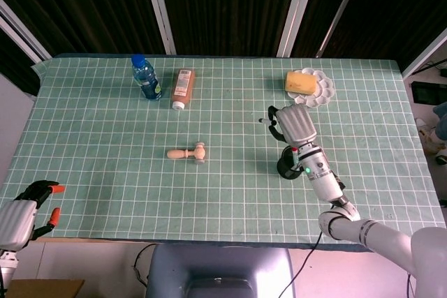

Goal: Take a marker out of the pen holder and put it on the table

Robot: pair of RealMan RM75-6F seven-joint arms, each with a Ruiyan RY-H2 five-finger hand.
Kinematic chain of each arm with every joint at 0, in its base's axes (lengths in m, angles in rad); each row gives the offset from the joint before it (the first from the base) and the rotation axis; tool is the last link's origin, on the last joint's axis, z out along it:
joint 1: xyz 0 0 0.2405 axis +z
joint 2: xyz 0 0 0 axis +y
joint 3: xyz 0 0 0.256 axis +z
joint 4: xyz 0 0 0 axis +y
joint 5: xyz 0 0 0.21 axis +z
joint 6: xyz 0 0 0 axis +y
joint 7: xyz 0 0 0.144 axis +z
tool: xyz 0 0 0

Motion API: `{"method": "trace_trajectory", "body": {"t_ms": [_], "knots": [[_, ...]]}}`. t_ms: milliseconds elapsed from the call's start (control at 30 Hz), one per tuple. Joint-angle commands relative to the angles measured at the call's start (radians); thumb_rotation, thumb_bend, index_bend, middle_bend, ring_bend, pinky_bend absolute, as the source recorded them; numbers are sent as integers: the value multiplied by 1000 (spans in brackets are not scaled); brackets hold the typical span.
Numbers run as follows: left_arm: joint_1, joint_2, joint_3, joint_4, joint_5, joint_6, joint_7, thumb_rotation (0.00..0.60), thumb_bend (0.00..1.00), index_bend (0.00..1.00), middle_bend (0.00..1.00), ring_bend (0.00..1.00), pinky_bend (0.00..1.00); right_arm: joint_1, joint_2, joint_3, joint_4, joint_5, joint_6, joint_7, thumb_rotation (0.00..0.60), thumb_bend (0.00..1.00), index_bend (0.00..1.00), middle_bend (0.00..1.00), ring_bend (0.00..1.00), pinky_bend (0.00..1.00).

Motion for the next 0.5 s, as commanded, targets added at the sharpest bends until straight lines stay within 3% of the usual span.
{"method": "trace_trajectory", "body": {"t_ms": [33,200,300,500], "knots": [[0,2,2,0,3,-1,-2,600,478,304,221,168,376,63,-95,4,111,65,-69,-87,600,835,863,1000,1000,1000],[1,4,5,0,13,2,-6,600,478,304,222,168,376,96,-165,-10,200,95,-129,-110,600,835,851,1000,1000,1000],[1,6,8,0,17,1,-8,600,478,304,222,169,376,103,-188,-16,225,96,-142,-93,600,789,774,1000,1000,1000],[1,8,8,-2,14,1,-9,600,479,304,222,170,376,93,-160,-16,192,104,-163,-38,600,480,477,1000,1000,1000]]}}
